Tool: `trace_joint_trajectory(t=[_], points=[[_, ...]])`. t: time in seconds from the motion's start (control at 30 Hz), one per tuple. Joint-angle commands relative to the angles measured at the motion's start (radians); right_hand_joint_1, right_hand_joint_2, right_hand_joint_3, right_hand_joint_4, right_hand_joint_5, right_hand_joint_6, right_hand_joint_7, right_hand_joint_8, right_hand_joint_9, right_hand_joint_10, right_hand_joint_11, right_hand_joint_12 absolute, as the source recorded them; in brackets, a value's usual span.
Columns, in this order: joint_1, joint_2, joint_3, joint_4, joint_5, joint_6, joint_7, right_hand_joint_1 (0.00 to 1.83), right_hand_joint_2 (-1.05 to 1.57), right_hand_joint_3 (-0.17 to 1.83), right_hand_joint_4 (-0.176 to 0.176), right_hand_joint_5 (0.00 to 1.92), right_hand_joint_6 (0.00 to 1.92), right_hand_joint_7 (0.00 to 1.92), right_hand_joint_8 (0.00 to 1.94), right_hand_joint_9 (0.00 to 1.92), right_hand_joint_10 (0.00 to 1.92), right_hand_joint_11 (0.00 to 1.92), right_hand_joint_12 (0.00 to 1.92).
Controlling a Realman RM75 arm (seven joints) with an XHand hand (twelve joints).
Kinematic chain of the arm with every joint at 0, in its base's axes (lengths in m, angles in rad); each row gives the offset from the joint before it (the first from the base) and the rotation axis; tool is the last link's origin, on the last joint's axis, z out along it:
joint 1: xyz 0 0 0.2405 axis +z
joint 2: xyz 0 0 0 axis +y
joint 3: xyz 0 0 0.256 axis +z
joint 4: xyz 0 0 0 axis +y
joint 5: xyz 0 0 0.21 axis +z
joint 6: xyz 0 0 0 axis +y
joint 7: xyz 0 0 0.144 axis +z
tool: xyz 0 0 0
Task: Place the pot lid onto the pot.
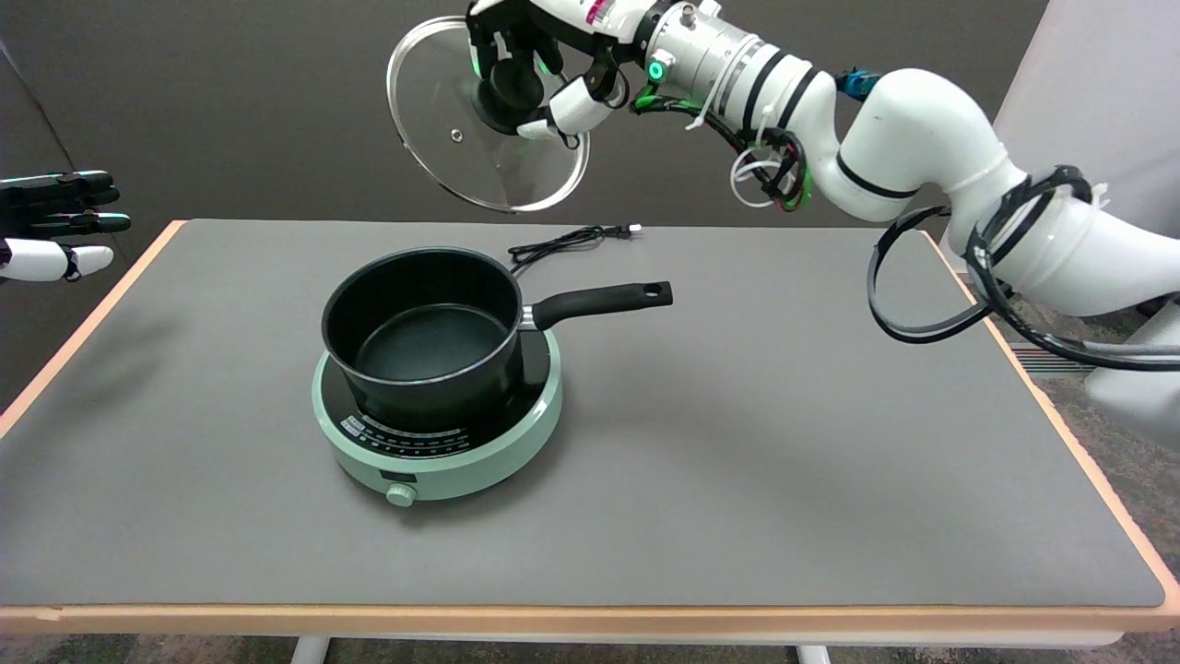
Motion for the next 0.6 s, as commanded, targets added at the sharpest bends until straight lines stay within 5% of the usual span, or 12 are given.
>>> trace_joint_trajectory(t=[0.03, 0.6], points=[[0.022, -0.088, -0.031, -0.168, 0.001, 0.084, 0.028, 1.38, 0.74, 0.75, 0.176, 0.67, 1.29, 0.99, 1.22, 0.88, 1.67, 0.74, 1.0], [0.044, -0.06, -0.029, -0.192, 0.001, 0.074, 0.027, 1.38, 0.74, 0.75, 0.176, 0.68, 1.29, 0.99, 1.22, 0.89, 1.65, 0.74, 1.01]])
